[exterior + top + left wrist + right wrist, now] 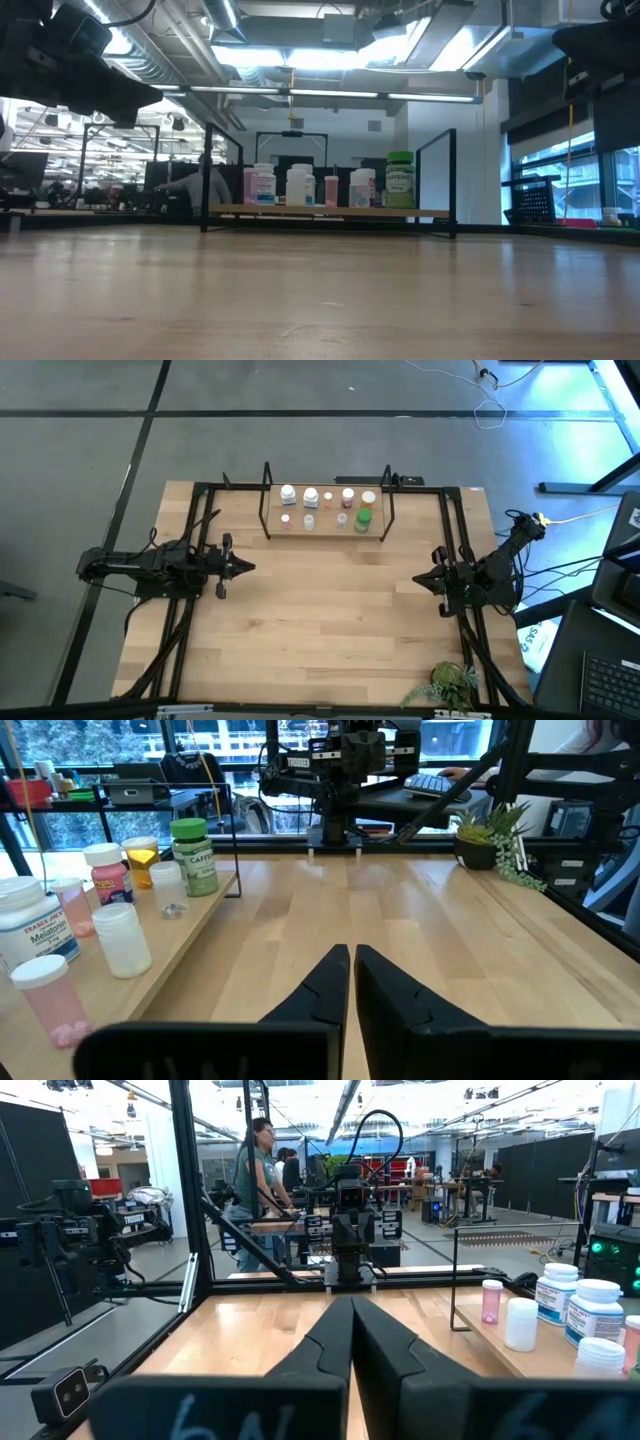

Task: Pick and place medicine bottles onto shelf by color
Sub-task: Return to Home Position

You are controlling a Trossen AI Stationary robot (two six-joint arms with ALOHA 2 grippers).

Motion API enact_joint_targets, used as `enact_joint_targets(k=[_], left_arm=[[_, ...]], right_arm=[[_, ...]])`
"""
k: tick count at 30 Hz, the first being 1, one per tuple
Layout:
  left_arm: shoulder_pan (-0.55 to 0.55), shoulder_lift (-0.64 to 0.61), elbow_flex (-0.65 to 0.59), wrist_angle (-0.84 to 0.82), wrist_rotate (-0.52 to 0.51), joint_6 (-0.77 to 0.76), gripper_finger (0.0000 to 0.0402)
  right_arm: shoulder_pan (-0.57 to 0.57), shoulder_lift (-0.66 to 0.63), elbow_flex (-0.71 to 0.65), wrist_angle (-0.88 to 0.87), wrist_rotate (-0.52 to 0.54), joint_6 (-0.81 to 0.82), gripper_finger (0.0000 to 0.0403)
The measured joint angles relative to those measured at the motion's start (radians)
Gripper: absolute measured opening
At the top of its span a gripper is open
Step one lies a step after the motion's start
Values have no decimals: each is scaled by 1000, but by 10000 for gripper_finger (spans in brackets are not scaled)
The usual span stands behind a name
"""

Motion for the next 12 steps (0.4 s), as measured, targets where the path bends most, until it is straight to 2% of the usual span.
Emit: enact_joint_targets(k=[12], left_arm=[[0,0,0,0,0,0,1]], right_arm=[[0,0,0,0,0,-1,12]])
